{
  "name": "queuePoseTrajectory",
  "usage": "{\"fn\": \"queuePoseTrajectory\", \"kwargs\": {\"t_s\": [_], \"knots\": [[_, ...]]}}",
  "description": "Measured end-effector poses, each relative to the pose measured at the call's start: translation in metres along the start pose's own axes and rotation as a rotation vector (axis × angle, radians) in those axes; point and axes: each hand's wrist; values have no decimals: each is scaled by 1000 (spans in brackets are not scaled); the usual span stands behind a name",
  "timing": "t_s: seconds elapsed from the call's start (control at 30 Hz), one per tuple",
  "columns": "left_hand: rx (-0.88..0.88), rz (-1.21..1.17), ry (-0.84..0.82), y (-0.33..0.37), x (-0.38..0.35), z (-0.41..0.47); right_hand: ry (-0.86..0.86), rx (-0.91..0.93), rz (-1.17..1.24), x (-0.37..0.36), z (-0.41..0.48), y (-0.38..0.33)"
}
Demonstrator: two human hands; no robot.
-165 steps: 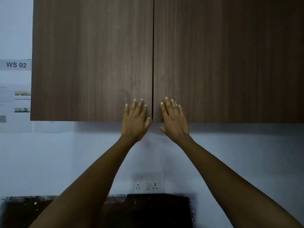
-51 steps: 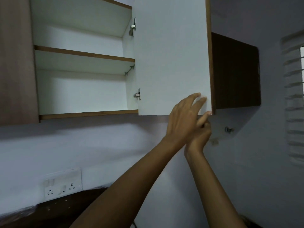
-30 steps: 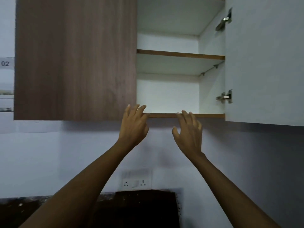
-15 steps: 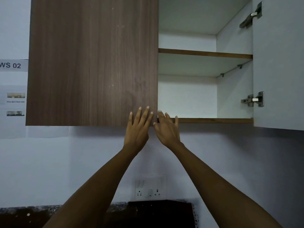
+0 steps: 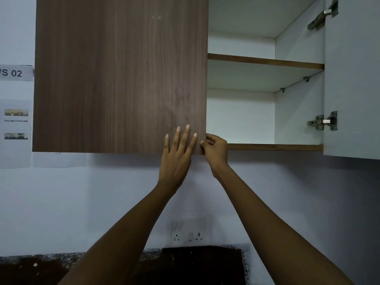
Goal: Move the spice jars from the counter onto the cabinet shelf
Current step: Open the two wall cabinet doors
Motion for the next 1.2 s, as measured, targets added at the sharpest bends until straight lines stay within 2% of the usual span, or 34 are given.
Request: {"fn": "queuePoseTrajectory", "kwargs": {"t_s": [0.27,0.6,0.8,1.03,1.2], "knots": [[18,-74,53,12,46,-4,33,3,120,15,-36,-29],[27,-183,80,11,126,-15,73,28,100,26,-95,-77],[113,-300,97,6,183,-34,74,83,90,27,-143,-114],[164,-347,190,-16,242,-55,91,156,93,15,-196,-154],[302,-570,196,-39,296,-76,106,276,152,-10,-239,-184]]}}
Point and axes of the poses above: each hand's wrist, its own z-axis towards the middle knuckle, its own x-axis out of the back of the hand, y = z × x, and after that the axes turned 3 degrees about -y, right-handed
